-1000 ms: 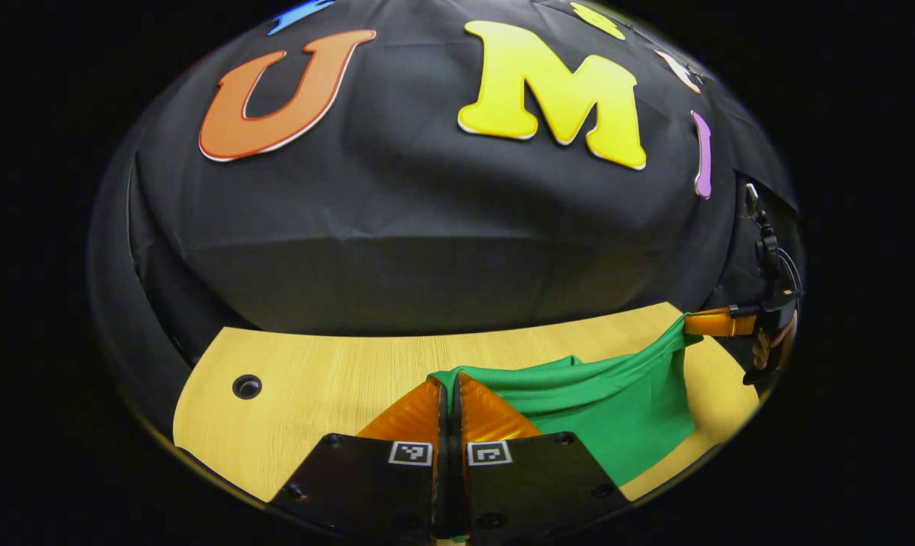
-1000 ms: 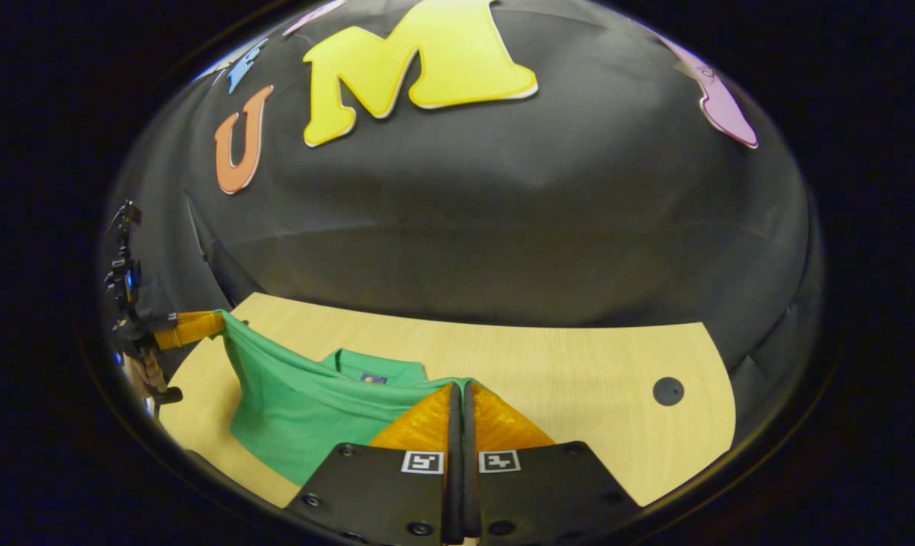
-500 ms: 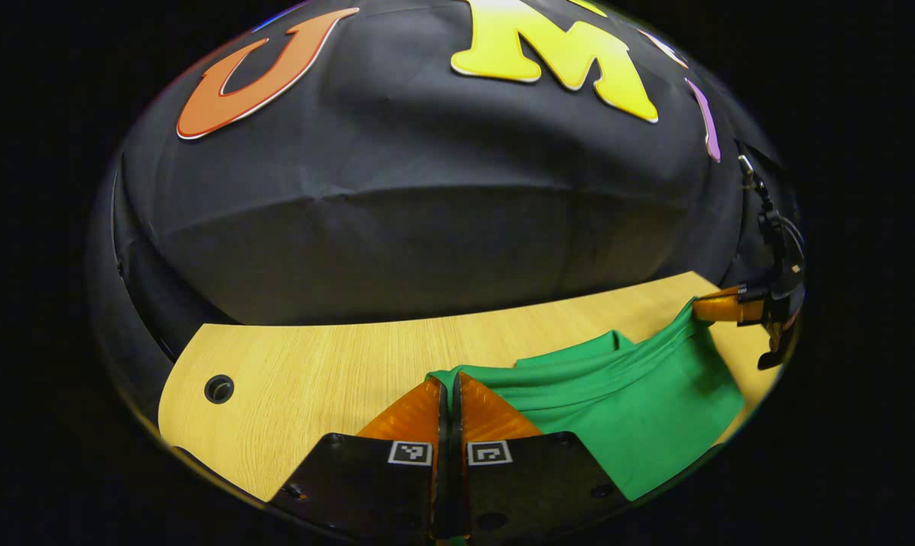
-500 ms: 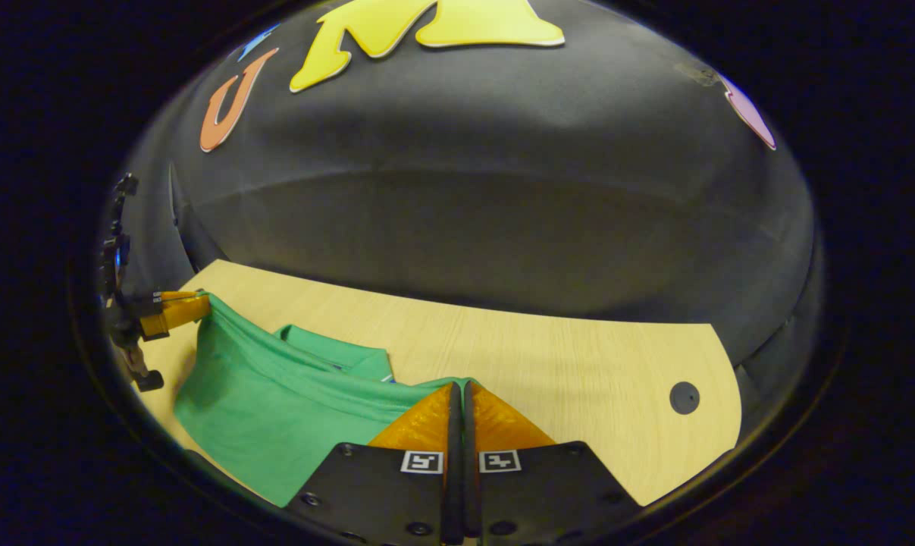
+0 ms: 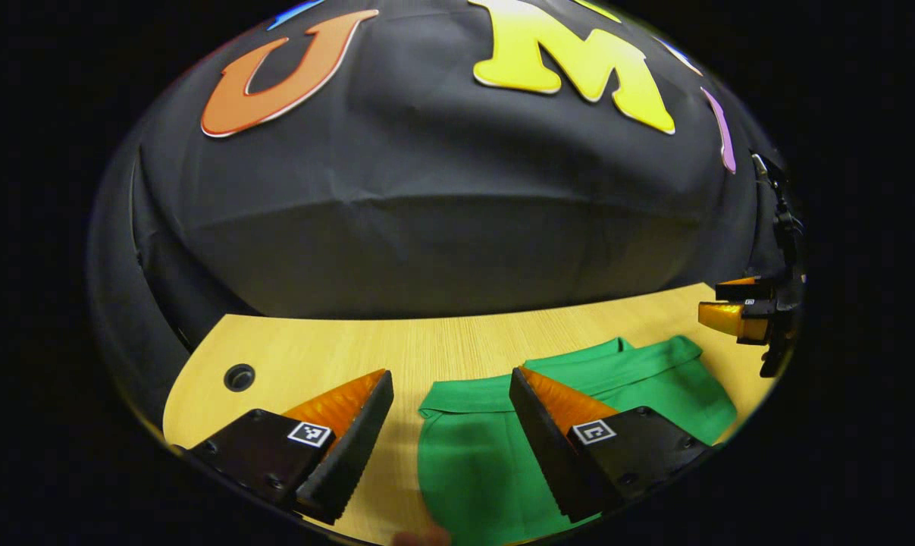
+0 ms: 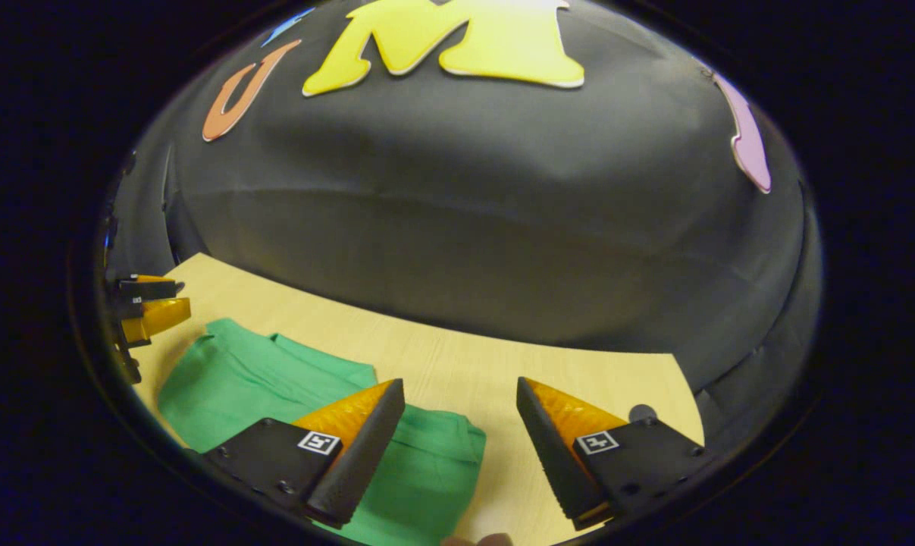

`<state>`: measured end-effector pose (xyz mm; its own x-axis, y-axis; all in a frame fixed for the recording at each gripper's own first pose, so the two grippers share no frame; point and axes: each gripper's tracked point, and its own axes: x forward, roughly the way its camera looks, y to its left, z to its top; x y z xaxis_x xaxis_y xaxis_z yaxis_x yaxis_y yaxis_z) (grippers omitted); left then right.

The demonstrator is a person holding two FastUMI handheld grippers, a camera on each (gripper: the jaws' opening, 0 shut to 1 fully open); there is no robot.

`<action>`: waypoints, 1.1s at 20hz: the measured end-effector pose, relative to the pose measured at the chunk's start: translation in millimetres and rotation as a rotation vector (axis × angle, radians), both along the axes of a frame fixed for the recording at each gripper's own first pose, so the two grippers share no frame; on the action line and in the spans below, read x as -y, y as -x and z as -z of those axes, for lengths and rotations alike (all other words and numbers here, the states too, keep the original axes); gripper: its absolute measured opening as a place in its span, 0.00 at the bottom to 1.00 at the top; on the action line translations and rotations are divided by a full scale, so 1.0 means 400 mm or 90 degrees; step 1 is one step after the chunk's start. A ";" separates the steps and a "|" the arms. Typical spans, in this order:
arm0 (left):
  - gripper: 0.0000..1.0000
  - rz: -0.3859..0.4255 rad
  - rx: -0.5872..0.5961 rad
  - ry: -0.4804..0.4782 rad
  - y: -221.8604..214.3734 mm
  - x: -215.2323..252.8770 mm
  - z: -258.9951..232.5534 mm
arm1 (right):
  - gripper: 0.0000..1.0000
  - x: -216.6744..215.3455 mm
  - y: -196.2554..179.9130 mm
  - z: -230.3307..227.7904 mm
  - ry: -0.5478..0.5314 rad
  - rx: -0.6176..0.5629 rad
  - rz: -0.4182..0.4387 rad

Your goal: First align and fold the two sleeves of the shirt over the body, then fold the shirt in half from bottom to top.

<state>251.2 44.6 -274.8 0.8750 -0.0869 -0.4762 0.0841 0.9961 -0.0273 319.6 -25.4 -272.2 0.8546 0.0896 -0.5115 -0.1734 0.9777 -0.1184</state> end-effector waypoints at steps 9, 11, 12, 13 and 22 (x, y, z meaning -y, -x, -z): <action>0.99 -0.049 0.160 0.014 0.262 -0.017 -0.468 | 0.96 -0.028 0.299 -0.457 -0.044 0.195 0.028; 0.99 -0.064 0.195 0.007 0.353 -0.010 -0.565 | 0.96 -0.033 0.397 -0.546 -0.063 0.230 0.034; 0.98 -0.069 0.209 0.000 0.398 -0.008 -0.609 | 0.97 -0.035 0.446 -0.578 -0.072 0.246 0.037; 0.98 -0.068 0.223 -0.001 0.443 0.005 -0.653 | 0.96 -0.038 0.494 -0.614 -0.077 0.263 0.039; 0.99 -0.064 0.299 -0.012 0.681 0.059 -0.817 | 0.96 -0.116 0.824 -0.807 -0.086 0.375 0.027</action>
